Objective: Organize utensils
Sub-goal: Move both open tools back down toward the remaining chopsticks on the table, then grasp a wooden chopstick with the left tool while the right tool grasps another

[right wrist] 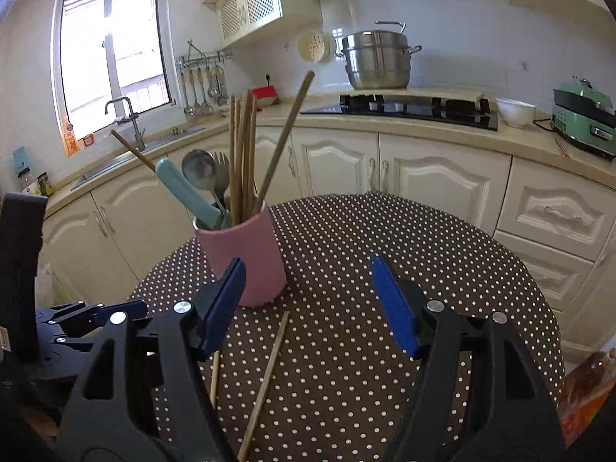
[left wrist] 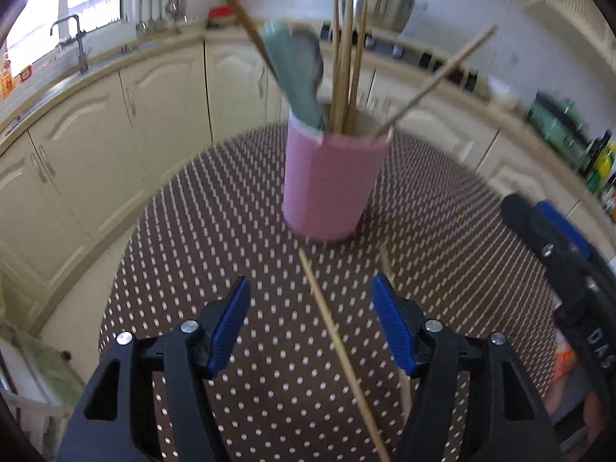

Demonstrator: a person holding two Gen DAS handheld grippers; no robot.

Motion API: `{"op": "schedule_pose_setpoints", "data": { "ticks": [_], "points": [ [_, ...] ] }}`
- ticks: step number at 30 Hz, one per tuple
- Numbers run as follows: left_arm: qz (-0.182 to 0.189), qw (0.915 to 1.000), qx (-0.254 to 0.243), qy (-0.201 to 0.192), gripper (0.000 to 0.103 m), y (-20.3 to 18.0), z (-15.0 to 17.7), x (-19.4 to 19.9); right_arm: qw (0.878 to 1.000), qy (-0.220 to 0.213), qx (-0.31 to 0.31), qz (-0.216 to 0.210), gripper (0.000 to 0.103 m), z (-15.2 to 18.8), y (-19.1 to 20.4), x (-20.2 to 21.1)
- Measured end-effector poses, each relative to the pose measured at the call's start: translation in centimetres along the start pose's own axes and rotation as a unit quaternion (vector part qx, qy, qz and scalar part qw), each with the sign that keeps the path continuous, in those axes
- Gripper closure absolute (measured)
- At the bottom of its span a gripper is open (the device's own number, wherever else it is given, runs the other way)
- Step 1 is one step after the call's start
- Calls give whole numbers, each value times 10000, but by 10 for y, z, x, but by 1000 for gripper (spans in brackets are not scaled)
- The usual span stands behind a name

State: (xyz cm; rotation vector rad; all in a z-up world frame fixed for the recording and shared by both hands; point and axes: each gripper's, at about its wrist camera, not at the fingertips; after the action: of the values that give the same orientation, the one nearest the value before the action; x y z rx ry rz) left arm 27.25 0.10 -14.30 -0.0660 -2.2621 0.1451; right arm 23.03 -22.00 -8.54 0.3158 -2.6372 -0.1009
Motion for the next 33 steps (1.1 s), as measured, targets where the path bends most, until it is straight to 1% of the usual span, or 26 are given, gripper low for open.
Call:
{"op": "schedule_pose_setpoints", "data": {
  "ticks": [1, 2, 6, 11, 13, 14, 15, 16, 17, 18, 19, 20, 22, 25, 28, 31, 32, 33],
  "points": [
    [78, 9998, 7, 171, 39, -1, 1, -7, 10000, 83, -15, 6, 35, 4, -2, -2],
    [70, 9995, 3, 296, 39, -2, 3, -13, 9999, 154, -25, 28, 35, 7, -4, -4],
    [-37, 9981, -130, 597, 39, -8, 11, -31, 9987, 503, -70, 50, 35, 18, -10, -12],
    [-88, 9949, -292, 957, 39, -11, 19, -53, 9972, 738, -77, 50, 35, 22, -11, -17],
    [-261, 9943, -581, 857, 46, -17, 23, -57, 9962, 869, -73, 27, 35, 24, -10, -19],
    [-280, 9943, -640, 806, 48, -17, 24, -57, 9957, 918, -75, 15, 35, 26, -9, -19],
    [-276, 9946, -647, 767, 55, -15, 24, -57, 9949, 1003, -53, 11, 35, 27, -8, -20],
    [-276, 9947, -657, 736, 64, -14, 25, -57, 9941, 1087, -28, -3, 35, 27, -7, -22],
    [-244, 9950, -649, 721, 68, -12, 24, -57, 9923, 1241, 8, -44, 35, 29, -5, -26],
    [-211, 9952, -625, 720, 78, -7, 23, -55, 9907, 1357, 36, -83, 35, 30, -3, -30],
    [-194, 9956, -565, 726, 88, -1, 22, -55, 9875, 1566, 105, -116, 34, 34, 1, -35],
    [-164, 9960, -483, 733, 91, 4, 20, -56, 9832, 1810, 220, -117, 33, 38, 6, -41],
    [-25, 9965, -348, 760, 94, 12, 17, -52, 9781, 2034, 398, -188, 33, 43, 14, -48],
    [98, 9970, -184, 749, 98, 21, 18, -50, 9704, 2348, 469, -307, 33, 49, 23, -56],
    [151, 9971, -144, 730, 98, 29, 21, -47, 9650, 2548, 539, -298, 33, 50, 29, -61],
    [196, 9971, -150, 725, 98, 26, 25, -37, 9587, 2754, 616, -354, 34, 51, 35, -67],
    [209, 9971, -145, 715, 98, 27, 29, -33, 9558, 2844, 614, -417, 42, 52, 37, -70],
    [237, 9972, -133, 693, 98, 29, 29, -31, 9531, 2916, 714, -380, 50, 53, 40, -71]
  ]
}}
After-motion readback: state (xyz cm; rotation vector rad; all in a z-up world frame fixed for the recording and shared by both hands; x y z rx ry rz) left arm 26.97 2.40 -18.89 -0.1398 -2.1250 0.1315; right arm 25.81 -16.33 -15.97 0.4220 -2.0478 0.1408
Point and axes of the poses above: each gripper's, at about its wrist camera, not at the fingertips, and x roughly against the way its jaws point, y to its left, z to its underside, and after that the axes turned 3 degrees about -y, right-handed
